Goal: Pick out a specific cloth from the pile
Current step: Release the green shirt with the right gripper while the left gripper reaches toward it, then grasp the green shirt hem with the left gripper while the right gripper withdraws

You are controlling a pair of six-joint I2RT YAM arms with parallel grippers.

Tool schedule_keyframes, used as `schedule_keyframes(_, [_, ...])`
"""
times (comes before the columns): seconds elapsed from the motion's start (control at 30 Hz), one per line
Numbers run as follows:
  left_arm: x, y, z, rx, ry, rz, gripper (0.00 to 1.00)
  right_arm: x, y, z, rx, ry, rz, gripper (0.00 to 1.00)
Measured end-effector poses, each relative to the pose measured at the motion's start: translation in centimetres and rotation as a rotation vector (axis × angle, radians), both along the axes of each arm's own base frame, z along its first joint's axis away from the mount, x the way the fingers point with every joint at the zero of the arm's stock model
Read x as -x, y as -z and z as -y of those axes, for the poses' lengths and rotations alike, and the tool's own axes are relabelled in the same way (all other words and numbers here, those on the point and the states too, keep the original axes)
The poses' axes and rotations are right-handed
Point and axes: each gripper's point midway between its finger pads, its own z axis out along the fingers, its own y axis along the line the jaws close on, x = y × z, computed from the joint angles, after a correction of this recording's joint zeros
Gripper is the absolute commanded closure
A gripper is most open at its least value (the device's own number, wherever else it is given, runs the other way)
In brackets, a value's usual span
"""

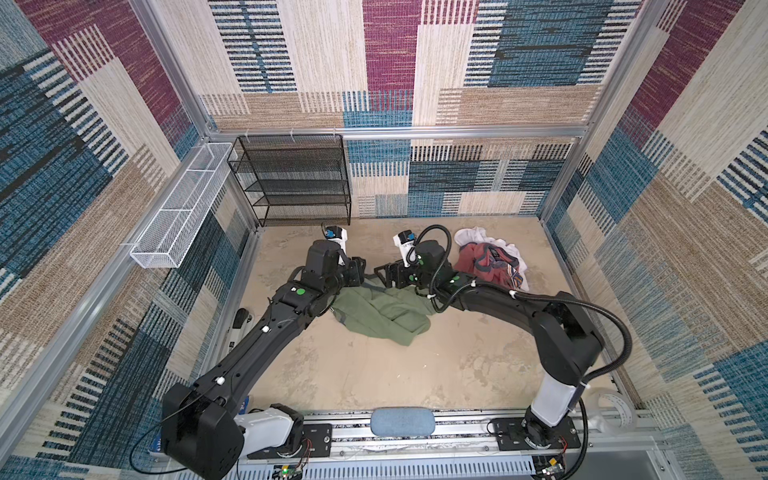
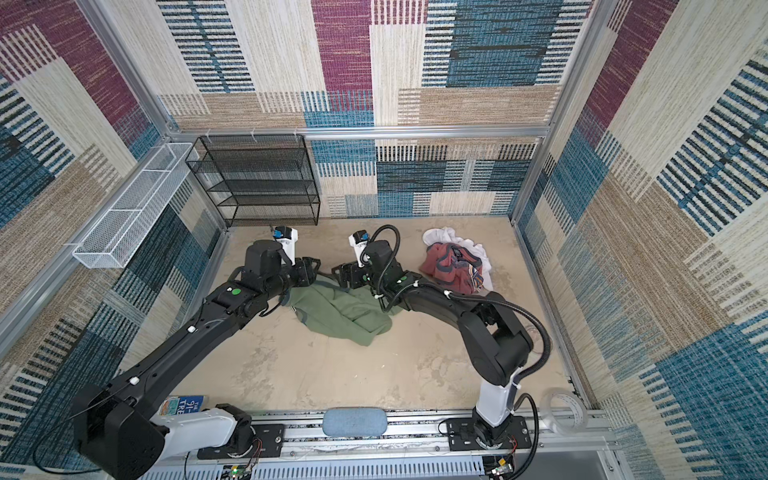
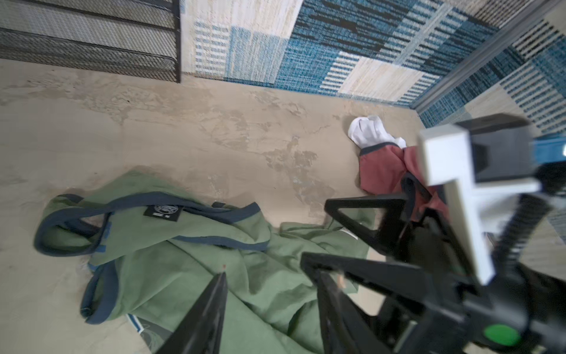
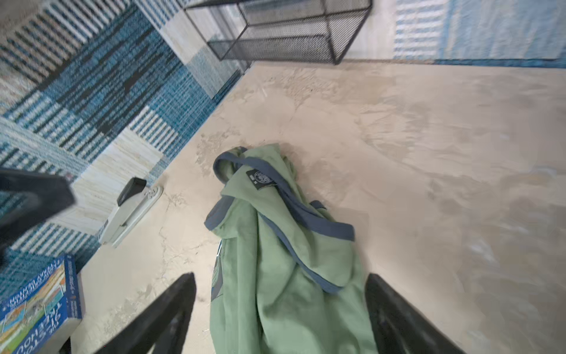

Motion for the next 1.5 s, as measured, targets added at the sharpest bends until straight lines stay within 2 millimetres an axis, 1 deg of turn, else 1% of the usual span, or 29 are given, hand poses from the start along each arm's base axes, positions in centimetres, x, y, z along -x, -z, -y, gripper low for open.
schedule_keyframes(0.07, [-0.2,0.7,1.7,-0.007,0.039,-0.018,0.46,0.4,-1.5,2.3,-0.03,0.045,0.014,0.11])
schedule_keyframes(0.17, [-0.8,1.7,4.4,-0.018,0.094,-0.037,0.45,1.2,-4.8,5.8,-0.072,0.113,0.072,0.11])
schedule_keyframes(0.23, [-1.2,2.8,6.4,-0.026,0.133,-0.055,0.44,1.8,-6.8,8.1,-0.105,0.15,0.114,0.11])
schedule_keyframes(0.3, [-1.6,4.3,9.2,-0.036,0.188,-0.088,0.42,2.1,-8.4,10.9,-0.13,0.215,0.148,0.11])
schedule_keyframes(0.37, [-1.8,5.8,11.7,-0.041,0.239,-0.12,0.41,2.3,-9.6,13.5,-0.142,0.284,0.177,0.11])
schedule_keyframes(0.4, [-1.9,6.7,13.2,-0.047,0.267,-0.137,0.41,2.6,-10.1,14.4,-0.148,0.305,0.188,0.11])
schedule_keyframes(0.5, [-2.1,9.2,16.9,-0.049,0.344,-0.181,0.41,3.2,-10.8,16.2,-0.152,0.339,0.203,0.11])
schedule_keyframes(0.6, [-2.4,11.2,19.9,-0.052,0.409,-0.218,0.42,3.5,-10.7,18.0,-0.142,0.388,0.206,0.11])
schedule_keyframes(0.63, [-2.5,11.7,20.6,-0.057,0.423,-0.223,0.42,3.7,-10.5,18.6,-0.138,0.403,0.205,0.11])
schedule_keyframes(0.7, [-2.8,12.5,21.9,-0.072,0.447,-0.23,0.42,4.4,-10.2,19.3,-0.139,0.416,0.203,0.11])
schedule_keyframes(0.77, [-3.3,13.1,22.6,-0.078,0.455,-0.235,0.43,4.8,-10.0,19.9,-0.137,0.425,0.199,0.11])
schedule_keyframes(0.87, [-3.5,14.6,23.5,-0.092,0.462,-0.255,0.43,4.9,-10.2,20.6,-0.136,0.438,0.201,0.1])
schedule_keyframes(0.97, [-3.3,16.4,24.3,-0.115,0.473,-0.293,0.47,5.0,-10.1,20.6,-0.136,0.432,0.195,0.1])
schedule_keyframes(1.1, [-3.6,17.7,25.6,-0.143,0.489,-0.313,0.47,5.1,-9.8,20.5,-0.138,0.416,0.187,0.1])
schedule_keyframes(1.27, [-3.7,18.7,25.9,-0.174,0.494,-0.33,0.47,5.2,-9.7,20.6,-0.133,0.416,0.187,0.1])
schedule_keyframes(1.33, [-3.9,19.2,25.8,-0.189,0.487,-0.334,0.49,5.3,-9.6,20.5,-0.134,0.411,0.185,0.1])
schedule_keyframes(1.5, [-4.1,20.6,25.7,-0.215,0.481,-0.358,0.5,5.3,-9.5,20.5,-0.134,0.408,0.182,0.1])
